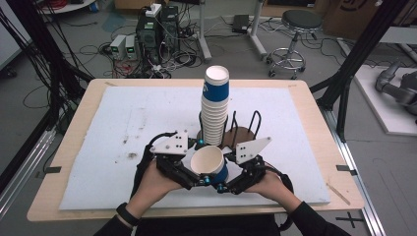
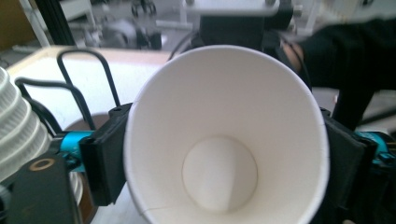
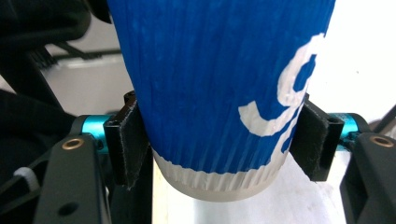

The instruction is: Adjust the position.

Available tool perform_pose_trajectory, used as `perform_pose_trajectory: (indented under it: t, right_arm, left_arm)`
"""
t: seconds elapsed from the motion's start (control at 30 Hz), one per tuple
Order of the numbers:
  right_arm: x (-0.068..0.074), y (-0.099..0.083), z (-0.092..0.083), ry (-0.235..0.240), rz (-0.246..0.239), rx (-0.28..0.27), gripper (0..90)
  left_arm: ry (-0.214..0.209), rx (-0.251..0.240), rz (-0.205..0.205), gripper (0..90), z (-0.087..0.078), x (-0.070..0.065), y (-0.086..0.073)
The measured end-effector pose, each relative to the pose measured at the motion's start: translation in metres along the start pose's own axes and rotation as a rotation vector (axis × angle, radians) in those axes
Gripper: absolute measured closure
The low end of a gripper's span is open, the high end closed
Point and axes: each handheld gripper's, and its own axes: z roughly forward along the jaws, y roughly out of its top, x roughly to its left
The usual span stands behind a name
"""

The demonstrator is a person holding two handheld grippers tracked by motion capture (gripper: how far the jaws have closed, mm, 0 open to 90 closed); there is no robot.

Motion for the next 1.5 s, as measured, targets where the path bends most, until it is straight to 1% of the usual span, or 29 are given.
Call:
perform_pose_trajectory:
  t: [0.03,0.07,0.1,0.13,0.23,0.27,0.33,0.37,0.4,0.43,0.5,0.53,0.63,0.73,0.83,0.87,0.9,1.0,1.07,1.2,1.3,1.37,1.43,1.5]
  right_arm:
    - [0.000,0.000,0.000,0.003,0.005,-0.020,30.0]
    - [-0.001,-0.001,-0.001,0.002,0.019,-0.041,30.0]
    - [-0.001,-0.002,-0.002,0.018,0.036,-0.064,30.1]
    - [-0.002,-0.003,-0.002,0.024,0.041,-0.084,30.1]
    - [-0.002,-0.004,-0.003,0.028,0.059,-0.137,30.1]
    - [-0.002,-0.004,-0.004,0.027,0.063,-0.163,30.1]
    - [-0.002,-0.004,-0.007,0.023,0.073,-0.202,30.1]
    - [-0.003,-0.004,-0.008,0.018,0.071,-0.208,30.1]
    - [-0.002,-0.004,-0.008,0.031,0.072,-0.210,30.1]
    - [-0.002,-0.005,-0.008,0.025,0.068,-0.217,30.1]
    - [-0.001,-0.005,-0.007,0.031,0.065,-0.215,30.1]
    - [-0.001,-0.005,-0.007,0.023,0.059,-0.215,30.1]
    - [-0.001,-0.006,-0.006,0.022,0.067,-0.228,30.1]
    - [-0.001,-0.006,-0.006,0.024,0.065,-0.232,30.1]
    - [-0.001,-0.007,-0.006,0.013,0.061,-0.232,30.0]
    - [-0.001,-0.007,-0.006,0.015,0.062,-0.232,30.0]
    - [-0.001,-0.007,-0.006,0.008,0.059,-0.232,29.9]
    - [0.000,-0.007,-0.006,0.000,0.055,-0.230,29.1]
    - [0.001,-0.006,-0.007,-0.021,0.047,-0.232,25.7]
    - [0.001,-0.006,-0.010,-0.030,0.057,-0.255,21.5]
    - [0.000,-0.006,-0.011,-0.028,0.065,-0.269,21.0]
    - [0.000,-0.006,-0.012,-0.014,0.074,-0.288,20.8]
    - [0.000,-0.005,-0.012,-0.020,0.070,-0.293,19.9]
    - [0.001,-0.005,-0.011,-0.021,0.077,-0.305,19.9]
  left_arm:
    - [0.007,-0.029,-0.009,15.4,0.000,0.000,-0.002]
    - [0.010,-0.065,-0.028,15.0,0.000,0.000,-0.004]
    - [0.006,-0.102,-0.042,14.9,-0.001,0.001,-0.006]
    - [0.002,-0.137,-0.055,14.8,0.000,0.002,-0.009]
    - [-0.005,-0.204,-0.088,14.1,0.001,0.002,-0.014]
    - [-0.003,-0.211,-0.090,13.9,0.002,0.002,-0.014]
    - [-0.013,-0.235,-0.111,13.9,0.004,0.001,-0.015]
    - [-0.016,-0.251,-0.117,13.9,0.004,0.001,-0.015]
    - [-0.028,-0.269,-0.124,13.9,0.004,0.001,-0.015]
    - [-0.035,-0.278,-0.136,14.1,0.004,0.001,-0.014]
    - [-0.036,-0.293,-0.143,14.2,0.004,0.002,-0.014]
    - [-0.044,-0.298,-0.147,15.1,0.004,0.002,-0.013]
    - [-0.038,-0.300,-0.142,17.2,0.005,0.003,-0.013]
    - [-0.036,-0.295,-0.136,18.7,0.007,0.002,-0.012]
    - [-0.030,-0.271,-0.116,20.6,0.007,0.003,-0.009]
    - [-0.031,-0.271,-0.114,21.0,0.008,0.003,-0.009]
    - [-0.030,-0.266,-0.105,21.3,0.008,0.003,-0.008]
    - [-0.025,-0.253,-0.095,22.0,0.009,0.003,-0.007]
    - [-0.017,-0.235,-0.080,22.6,0.008,0.003,-0.005]
    - [-0.010,-0.217,-0.069,23.1,0.006,0.005,-0.004]
    - [0.000,-0.202,-0.056,23.4,0.004,0.005,-0.003]
    - [0.005,-0.187,-0.045,23.6,0.003,0.005,-0.001]
    - [0.006,-0.176,-0.038,23.6,0.004,0.004,0.000]
    - [0.005,-0.166,-0.031,23.6,0.005,0.003,0.000]
